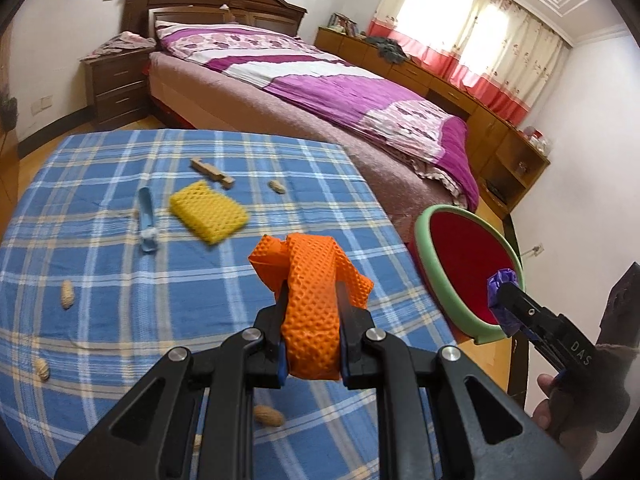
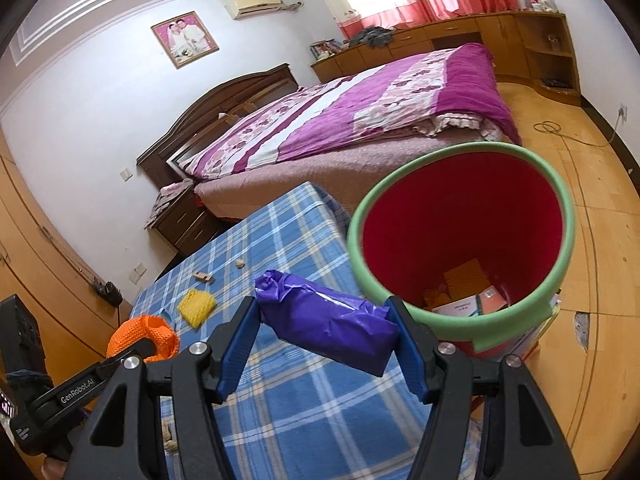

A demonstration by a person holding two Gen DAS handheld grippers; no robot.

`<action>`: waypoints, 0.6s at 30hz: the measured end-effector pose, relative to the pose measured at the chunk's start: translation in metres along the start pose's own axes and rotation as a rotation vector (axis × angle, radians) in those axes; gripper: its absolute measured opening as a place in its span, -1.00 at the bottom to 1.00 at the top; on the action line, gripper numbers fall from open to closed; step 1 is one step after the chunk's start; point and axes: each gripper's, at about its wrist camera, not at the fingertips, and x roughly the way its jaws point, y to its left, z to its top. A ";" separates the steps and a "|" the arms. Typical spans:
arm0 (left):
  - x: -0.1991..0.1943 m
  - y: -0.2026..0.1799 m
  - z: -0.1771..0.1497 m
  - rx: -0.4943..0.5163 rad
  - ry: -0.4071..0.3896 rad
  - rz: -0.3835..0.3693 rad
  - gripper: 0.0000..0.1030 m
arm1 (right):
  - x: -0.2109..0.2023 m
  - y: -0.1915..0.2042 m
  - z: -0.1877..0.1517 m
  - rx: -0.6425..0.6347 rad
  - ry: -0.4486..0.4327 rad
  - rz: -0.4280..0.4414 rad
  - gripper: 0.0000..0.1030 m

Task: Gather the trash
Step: 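Carry the orange mesh and purple bag over the red bucket and open both tools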

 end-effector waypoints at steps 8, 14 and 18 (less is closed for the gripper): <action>0.013 -0.030 0.006 0.053 0.016 -0.034 -0.66 | -0.005 -0.023 0.008 0.030 -0.017 -0.027 0.30; 0.028 -0.050 0.007 0.089 0.044 -0.061 -0.66 | -0.010 -0.038 0.015 0.046 -0.039 -0.062 0.30; 0.035 -0.064 0.011 0.120 0.049 -0.083 -0.66 | -0.013 -0.049 0.019 0.057 -0.050 -0.084 0.30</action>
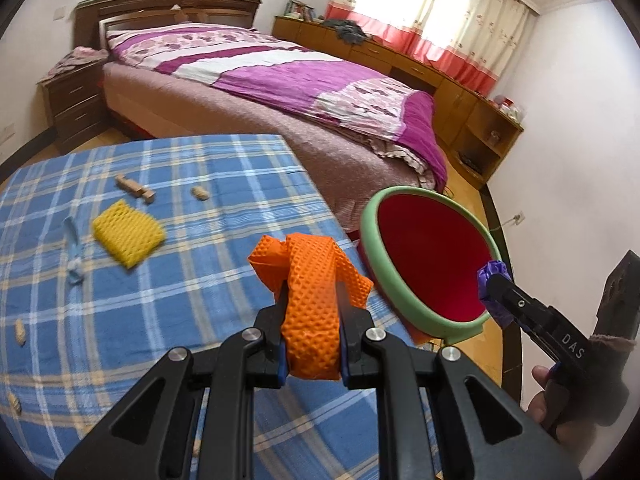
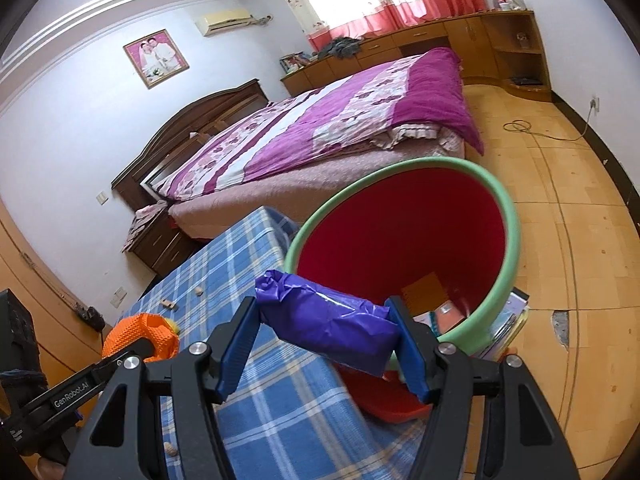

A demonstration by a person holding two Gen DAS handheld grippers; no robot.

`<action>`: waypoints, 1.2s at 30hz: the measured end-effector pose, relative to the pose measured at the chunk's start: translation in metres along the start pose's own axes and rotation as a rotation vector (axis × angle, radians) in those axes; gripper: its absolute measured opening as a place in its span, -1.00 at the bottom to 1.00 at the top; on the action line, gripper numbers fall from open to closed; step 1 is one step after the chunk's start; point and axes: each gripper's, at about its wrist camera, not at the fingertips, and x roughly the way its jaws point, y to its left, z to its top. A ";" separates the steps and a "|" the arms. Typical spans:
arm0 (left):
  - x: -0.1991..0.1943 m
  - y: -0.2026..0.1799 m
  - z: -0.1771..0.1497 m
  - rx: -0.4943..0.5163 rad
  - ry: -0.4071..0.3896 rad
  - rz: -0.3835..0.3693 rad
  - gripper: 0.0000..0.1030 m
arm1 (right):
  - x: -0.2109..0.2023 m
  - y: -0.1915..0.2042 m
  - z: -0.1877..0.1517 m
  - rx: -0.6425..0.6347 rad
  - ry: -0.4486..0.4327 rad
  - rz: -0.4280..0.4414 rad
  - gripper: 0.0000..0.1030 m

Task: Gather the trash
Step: 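Carry the orange mesh and purple bag over the red bucket and open both tools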

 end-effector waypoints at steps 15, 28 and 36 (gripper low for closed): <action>0.047 -0.059 0.020 0.113 0.049 -0.079 -0.66 | 0.008 -0.041 0.021 0.056 -0.024 -0.063 0.31; 0.096 -0.098 0.022 0.179 0.107 -0.149 -0.66 | 0.025 -0.070 0.027 0.100 -0.008 -0.096 0.32; 0.106 -0.109 0.016 0.218 0.119 -0.167 -0.35 | 0.031 -0.080 0.026 0.122 0.001 -0.109 0.32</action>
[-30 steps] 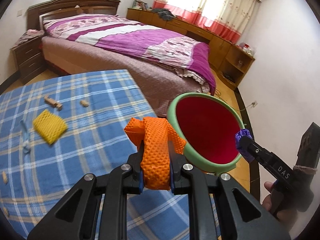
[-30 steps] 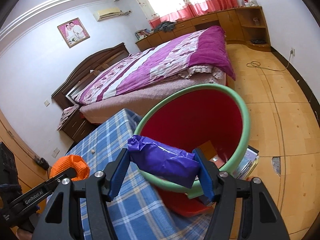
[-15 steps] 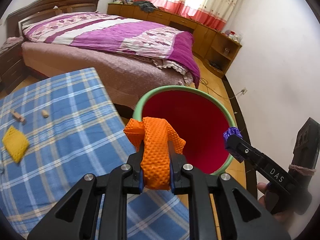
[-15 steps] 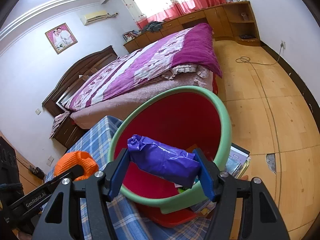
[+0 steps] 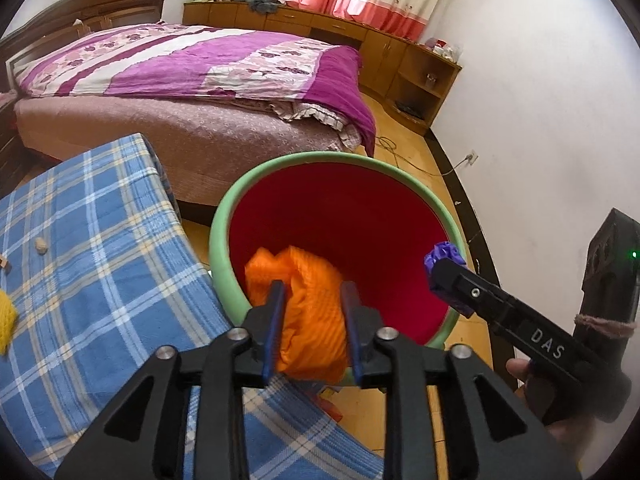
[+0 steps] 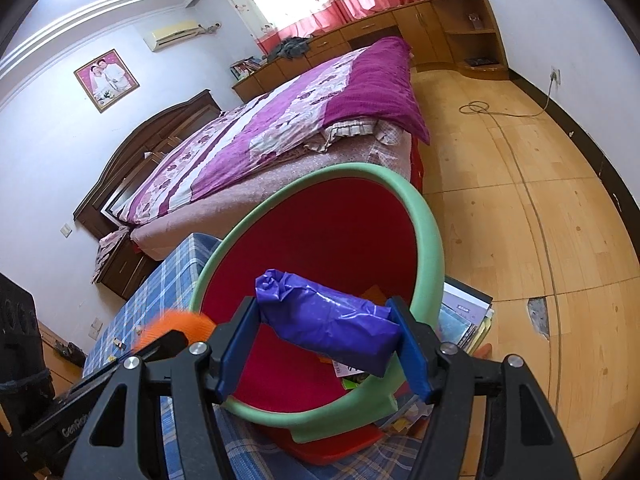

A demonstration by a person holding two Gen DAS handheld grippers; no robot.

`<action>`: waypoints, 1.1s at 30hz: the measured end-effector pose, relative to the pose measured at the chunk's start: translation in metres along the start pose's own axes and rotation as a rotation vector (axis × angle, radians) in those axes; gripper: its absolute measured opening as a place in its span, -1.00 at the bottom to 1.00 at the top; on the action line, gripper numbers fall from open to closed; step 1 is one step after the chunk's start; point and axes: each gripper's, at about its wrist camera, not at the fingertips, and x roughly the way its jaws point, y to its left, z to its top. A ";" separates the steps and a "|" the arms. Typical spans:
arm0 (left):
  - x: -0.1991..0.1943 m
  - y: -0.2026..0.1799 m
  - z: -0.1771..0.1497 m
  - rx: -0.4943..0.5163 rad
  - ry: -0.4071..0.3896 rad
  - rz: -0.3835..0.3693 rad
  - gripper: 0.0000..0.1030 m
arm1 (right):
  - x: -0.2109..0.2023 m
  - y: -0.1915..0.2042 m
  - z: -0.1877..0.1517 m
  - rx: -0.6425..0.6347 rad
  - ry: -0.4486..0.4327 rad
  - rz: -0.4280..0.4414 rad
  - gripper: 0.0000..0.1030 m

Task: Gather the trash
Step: 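Carry the orange mesh and purple bag over the red bucket and open both tools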

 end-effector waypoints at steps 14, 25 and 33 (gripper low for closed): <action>-0.011 0.011 -0.006 -0.031 -0.002 0.055 -0.16 | 0.009 0.000 0.001 -0.001 0.027 0.015 0.43; -0.034 0.034 -0.015 -0.090 -0.029 0.097 -0.16 | -0.003 0.011 0.000 0.001 0.006 0.015 0.58; -0.056 0.054 -0.027 -0.146 -0.045 0.140 -0.16 | -0.014 0.023 -0.005 -0.015 -0.010 0.014 0.64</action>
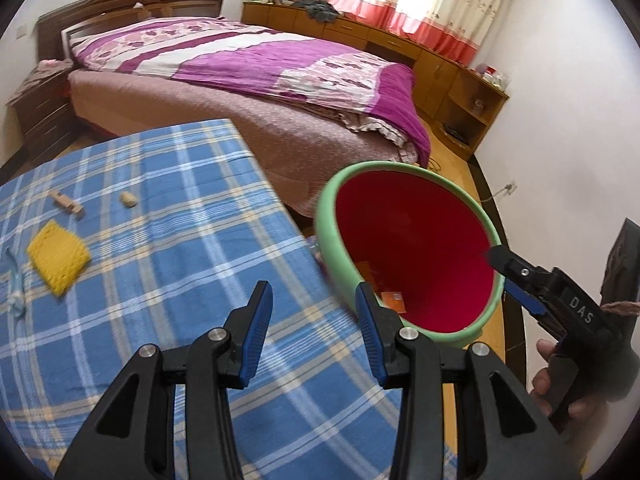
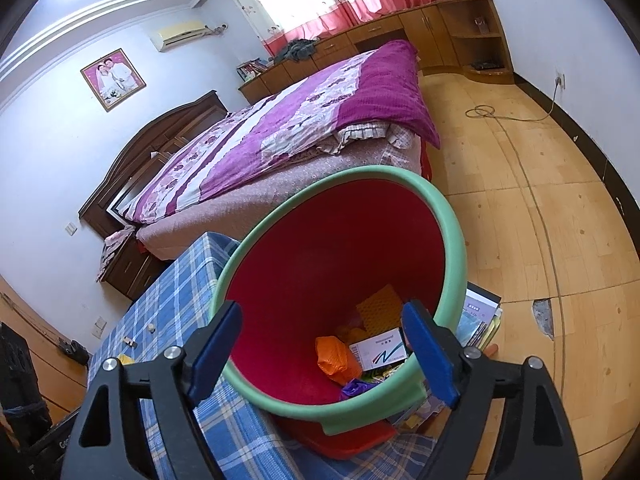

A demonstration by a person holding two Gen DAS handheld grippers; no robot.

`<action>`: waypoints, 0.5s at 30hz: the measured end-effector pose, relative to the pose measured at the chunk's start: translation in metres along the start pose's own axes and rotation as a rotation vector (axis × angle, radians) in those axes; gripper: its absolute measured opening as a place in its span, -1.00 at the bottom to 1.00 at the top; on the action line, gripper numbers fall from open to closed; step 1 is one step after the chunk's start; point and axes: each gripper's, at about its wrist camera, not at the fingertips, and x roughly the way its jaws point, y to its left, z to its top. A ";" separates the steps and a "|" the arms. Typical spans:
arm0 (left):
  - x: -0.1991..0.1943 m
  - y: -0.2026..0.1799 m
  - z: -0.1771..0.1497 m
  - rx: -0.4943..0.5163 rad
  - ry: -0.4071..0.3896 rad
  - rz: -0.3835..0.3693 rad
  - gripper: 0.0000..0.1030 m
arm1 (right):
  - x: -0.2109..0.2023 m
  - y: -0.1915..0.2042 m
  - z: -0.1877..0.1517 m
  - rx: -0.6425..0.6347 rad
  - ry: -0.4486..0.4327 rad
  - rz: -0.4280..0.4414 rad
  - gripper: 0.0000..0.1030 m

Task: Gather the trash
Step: 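Move both tools back over the table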

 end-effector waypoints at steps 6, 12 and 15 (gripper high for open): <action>-0.019 0.020 -0.006 -0.040 -0.021 0.037 -0.16 | -0.006 0.008 -0.005 -0.007 -0.008 -0.011 0.73; -0.037 0.036 -0.011 -0.070 -0.047 0.061 -0.16 | -0.012 0.020 -0.013 -0.026 -0.002 -0.007 0.73; -0.045 0.044 -0.015 -0.081 -0.059 0.071 -0.16 | -0.014 0.029 -0.018 -0.044 0.003 0.001 0.73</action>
